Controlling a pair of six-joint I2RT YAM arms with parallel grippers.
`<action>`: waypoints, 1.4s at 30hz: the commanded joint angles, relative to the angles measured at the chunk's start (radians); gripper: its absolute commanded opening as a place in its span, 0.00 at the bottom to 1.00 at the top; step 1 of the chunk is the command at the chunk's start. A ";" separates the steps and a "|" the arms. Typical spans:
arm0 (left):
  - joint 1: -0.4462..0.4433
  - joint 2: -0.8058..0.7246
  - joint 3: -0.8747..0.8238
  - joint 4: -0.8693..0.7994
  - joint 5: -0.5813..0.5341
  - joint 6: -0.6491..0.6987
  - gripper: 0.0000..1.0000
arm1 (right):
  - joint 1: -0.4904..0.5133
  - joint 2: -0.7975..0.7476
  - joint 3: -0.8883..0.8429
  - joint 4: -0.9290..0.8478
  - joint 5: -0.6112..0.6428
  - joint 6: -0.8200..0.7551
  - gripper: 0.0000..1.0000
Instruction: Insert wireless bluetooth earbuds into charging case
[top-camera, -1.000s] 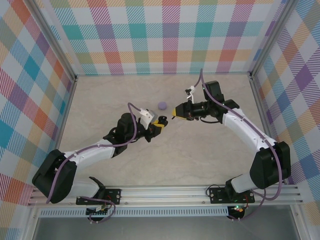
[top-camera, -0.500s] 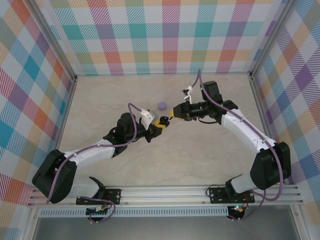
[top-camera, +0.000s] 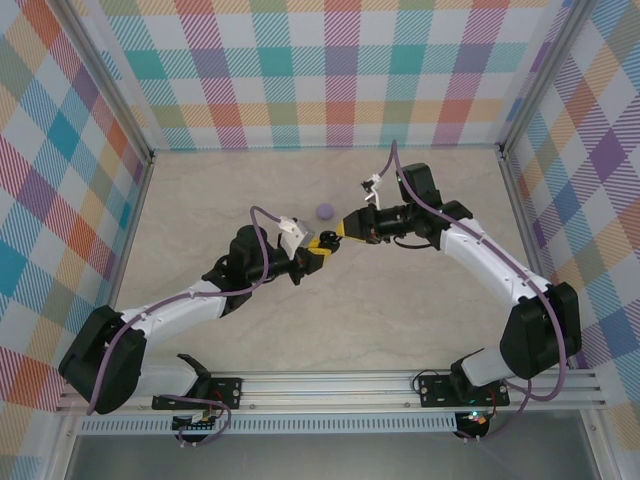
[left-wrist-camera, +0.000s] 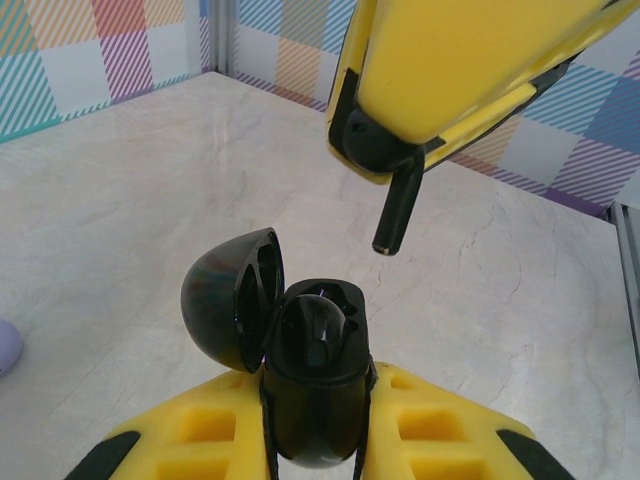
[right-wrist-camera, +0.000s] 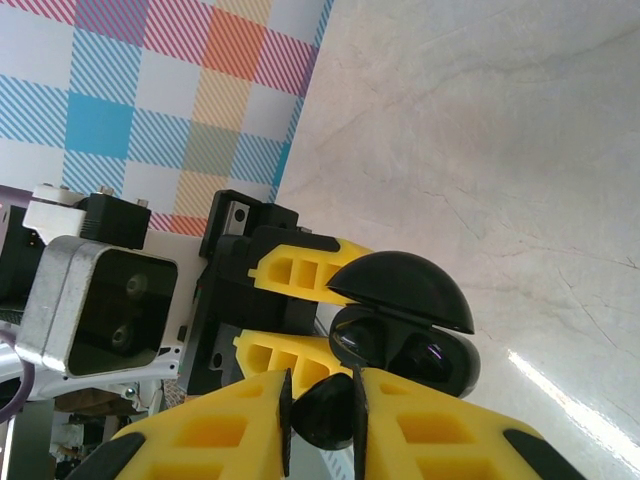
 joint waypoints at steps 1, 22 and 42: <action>-0.009 -0.026 0.017 0.038 0.032 0.020 0.18 | 0.007 0.020 0.005 0.025 -0.022 -0.003 0.24; -0.010 -0.031 0.027 0.029 0.052 0.016 0.17 | 0.026 0.049 0.017 0.026 -0.015 -0.003 0.24; -0.011 -0.036 0.034 0.031 0.051 0.003 0.17 | 0.039 0.078 0.024 -0.006 0.021 -0.015 0.25</action>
